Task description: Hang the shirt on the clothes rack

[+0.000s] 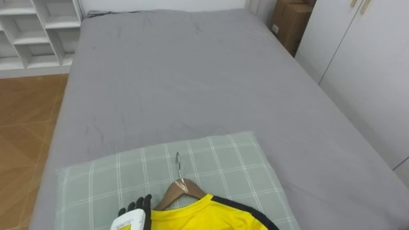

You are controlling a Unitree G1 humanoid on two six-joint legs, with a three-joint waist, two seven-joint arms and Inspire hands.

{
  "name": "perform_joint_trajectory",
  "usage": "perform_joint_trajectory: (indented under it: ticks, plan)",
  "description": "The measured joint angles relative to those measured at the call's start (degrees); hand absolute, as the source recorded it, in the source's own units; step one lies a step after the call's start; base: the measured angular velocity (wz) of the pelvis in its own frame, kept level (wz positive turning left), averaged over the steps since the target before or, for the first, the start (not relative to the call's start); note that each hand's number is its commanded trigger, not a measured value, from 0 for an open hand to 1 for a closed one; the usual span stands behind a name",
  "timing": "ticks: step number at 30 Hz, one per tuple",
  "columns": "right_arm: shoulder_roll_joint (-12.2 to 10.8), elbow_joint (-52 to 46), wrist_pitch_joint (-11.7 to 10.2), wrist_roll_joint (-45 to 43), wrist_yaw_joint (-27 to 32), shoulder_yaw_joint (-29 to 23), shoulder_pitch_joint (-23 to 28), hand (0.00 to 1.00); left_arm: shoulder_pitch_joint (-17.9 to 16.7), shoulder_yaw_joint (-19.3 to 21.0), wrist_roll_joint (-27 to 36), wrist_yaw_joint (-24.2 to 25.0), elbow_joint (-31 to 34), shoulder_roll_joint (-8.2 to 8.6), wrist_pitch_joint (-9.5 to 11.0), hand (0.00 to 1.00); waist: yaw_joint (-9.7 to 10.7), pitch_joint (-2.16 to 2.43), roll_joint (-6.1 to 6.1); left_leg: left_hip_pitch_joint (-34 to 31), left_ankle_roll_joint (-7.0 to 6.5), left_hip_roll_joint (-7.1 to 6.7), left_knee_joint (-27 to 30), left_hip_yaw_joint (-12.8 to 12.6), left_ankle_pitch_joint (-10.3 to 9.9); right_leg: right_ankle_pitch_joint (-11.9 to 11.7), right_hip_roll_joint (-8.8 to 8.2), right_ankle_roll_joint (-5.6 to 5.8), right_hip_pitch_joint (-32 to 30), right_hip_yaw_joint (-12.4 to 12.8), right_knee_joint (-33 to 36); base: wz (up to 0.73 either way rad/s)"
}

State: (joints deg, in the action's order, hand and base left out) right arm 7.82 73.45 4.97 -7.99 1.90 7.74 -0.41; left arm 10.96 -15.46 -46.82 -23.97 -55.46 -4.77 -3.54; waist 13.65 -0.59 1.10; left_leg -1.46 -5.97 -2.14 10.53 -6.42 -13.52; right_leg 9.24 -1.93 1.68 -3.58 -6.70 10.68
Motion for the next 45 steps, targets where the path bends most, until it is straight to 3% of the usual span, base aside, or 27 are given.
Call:
perform_joint_trajectory:
  ticks: [18, 28, 40, 41, 42, 43, 45]
  plan:
    - [-0.2, 0.1, -1.4, 6.0, 0.9, 0.3, 0.7, 0.0, 1.6, -0.5, 6.2, 2.2, -4.4, -0.3, 1.6, 0.0, -0.1, -0.29, 0.47, -1.0, 0.08, 0.13, 0.3, -0.1, 0.0, -0.1, 0.07, -0.16, -0.8, 0.2, 0.1, 0.0]
    - [0.2, 0.2, -1.5, 8.1, 0.4, 1.7, 0.8, 0.0, 4.1, -0.5, 6.2, 3.9, -7.5, -0.23, 2.2, 0.0, -1.5, -0.36, 0.61, -0.9, 0.12, 0.41, 0.2, -1.3, 0.1, -0.4, 0.28, -0.53, -1.2, 0.5, 0.2, -0.05]
    - [0.2, 0.2, -1.5, 9.3, 1.1, 2.3, 0.9, 0.0, 4.9, -0.5, 6.7, 5.5, -8.9, -0.24, 2.2, 0.0, -1.4, -0.31, 0.75, -0.8, 0.13, 0.42, 0.8, -1.4, 0.1, -0.4, 0.17, -0.53, -1.2, 0.5, 0.9, 0.0]
    - [0.2, 0.2, -1.5, 9.5, 1.1, 2.3, 0.9, 0.0, 5.1, -0.5, 6.8, 5.6, -9.0, -0.22, 2.2, 0.11, -1.4, -0.31, 0.75, -0.8, 0.13, 0.42, 0.8, -1.4, 0.1, -0.4, 0.17, -0.53, -1.3, 0.5, 0.9, 0.0]
    - [0.2, 0.2, -1.5, 9.8, 1.2, 2.3, 1.0, 0.0, 5.2, -0.5, 6.8, 5.7, -9.2, -0.21, 2.2, 0.29, -1.4, -0.31, 0.75, -0.8, 0.13, 0.42, 0.8, -1.4, 0.1, -0.4, 0.18, -0.54, -1.3, 0.5, 1.0, 0.0]
    - [0.2, 0.2, -1.5, 10.2, 1.2, 2.3, 1.1, 0.0, 5.5, -0.5, 6.8, 5.8, -9.4, -0.18, 2.2, 0.62, -1.4, -0.31, 0.75, -0.9, 0.13, 0.43, 0.7, -1.4, 0.1, -0.4, 0.19, -0.54, -1.4, 0.4, 1.0, 0.0]
    - [0.2, 0.1, -1.5, 10.3, 1.3, 2.3, 1.1, 0.0, 5.8, -0.5, 6.9, 5.8, -9.8, -0.11, 2.0, 0.81, -1.4, -0.3, 0.73, -0.9, 0.13, 0.45, 0.7, -1.4, 0.1, -0.5, 0.21, -0.57, -1.4, 0.4, 1.0, 0.0]
